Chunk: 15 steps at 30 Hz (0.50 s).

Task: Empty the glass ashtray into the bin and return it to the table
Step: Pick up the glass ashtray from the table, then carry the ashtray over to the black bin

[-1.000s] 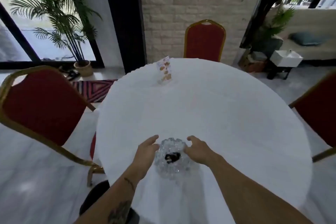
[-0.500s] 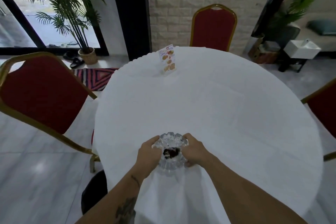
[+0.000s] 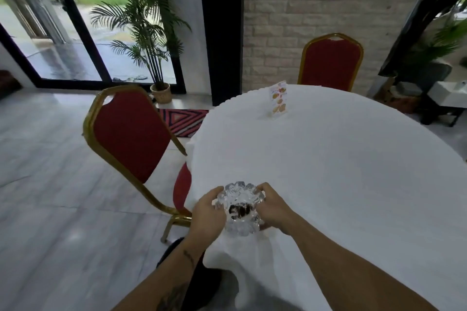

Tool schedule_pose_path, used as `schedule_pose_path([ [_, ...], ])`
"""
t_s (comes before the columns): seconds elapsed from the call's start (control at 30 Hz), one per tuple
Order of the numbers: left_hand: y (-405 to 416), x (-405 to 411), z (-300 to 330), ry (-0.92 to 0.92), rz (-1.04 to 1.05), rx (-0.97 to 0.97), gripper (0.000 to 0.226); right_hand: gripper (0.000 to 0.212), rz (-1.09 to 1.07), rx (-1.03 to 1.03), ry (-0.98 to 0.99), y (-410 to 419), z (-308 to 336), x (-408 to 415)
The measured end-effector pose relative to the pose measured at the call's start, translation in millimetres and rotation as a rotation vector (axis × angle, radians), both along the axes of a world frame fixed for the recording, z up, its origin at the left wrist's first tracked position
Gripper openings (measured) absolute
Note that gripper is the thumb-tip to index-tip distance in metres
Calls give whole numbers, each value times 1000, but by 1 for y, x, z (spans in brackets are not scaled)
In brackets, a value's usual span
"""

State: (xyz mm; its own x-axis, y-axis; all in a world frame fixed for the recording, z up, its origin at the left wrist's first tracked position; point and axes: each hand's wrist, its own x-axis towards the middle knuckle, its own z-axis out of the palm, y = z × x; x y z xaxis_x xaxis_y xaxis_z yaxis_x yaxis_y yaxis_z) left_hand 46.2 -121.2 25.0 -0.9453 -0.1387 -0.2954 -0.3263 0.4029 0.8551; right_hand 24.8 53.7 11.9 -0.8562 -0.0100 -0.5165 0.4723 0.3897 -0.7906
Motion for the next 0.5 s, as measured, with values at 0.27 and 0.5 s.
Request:
schedule_pose_path([
  [0.27,-134,32,15,80,-83,35,43,41,-6,-25,47,-137,18,37],
  [0.5,-211,47,6,-7,-73,27,37,34,-27,-40,89,-213,6,60],
])
